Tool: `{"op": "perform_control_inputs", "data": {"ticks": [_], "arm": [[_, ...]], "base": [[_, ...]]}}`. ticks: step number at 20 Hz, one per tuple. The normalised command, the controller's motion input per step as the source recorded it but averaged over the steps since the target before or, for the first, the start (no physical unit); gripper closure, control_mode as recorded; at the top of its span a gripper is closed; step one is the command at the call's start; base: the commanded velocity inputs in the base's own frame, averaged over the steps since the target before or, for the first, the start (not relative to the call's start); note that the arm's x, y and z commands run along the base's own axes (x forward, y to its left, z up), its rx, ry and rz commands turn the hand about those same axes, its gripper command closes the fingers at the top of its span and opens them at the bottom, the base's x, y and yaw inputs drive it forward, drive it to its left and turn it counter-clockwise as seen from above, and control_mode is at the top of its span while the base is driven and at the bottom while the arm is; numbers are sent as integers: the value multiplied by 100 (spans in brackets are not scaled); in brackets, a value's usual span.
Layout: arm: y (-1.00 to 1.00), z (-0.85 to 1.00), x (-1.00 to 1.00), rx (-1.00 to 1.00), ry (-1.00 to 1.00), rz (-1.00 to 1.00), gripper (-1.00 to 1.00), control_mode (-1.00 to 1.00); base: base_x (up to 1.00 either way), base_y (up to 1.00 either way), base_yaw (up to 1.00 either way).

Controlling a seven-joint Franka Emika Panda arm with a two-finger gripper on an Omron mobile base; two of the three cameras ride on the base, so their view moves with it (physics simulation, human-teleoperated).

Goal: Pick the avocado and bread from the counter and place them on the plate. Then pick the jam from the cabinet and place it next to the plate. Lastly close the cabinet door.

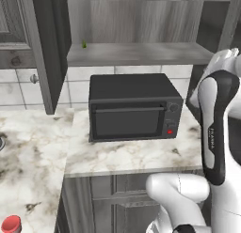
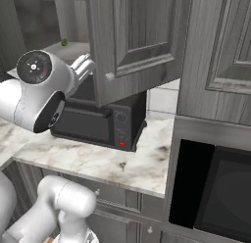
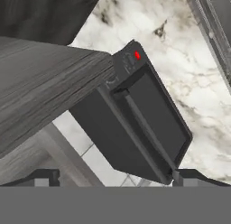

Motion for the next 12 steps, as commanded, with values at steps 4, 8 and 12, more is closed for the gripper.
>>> {"op": "perform_control_inputs", "data": {"ticks": [4, 8, 12], "arm": [[-22, -3, 100, 14, 41, 0, -100, -100], [-80, 0, 100, 21, 46, 0, -100, -100], [-100, 0, 100, 26, 54, 0, -100, -100]], "base": [[0, 0, 0], [0, 0, 0], [0, 0, 0]]}}
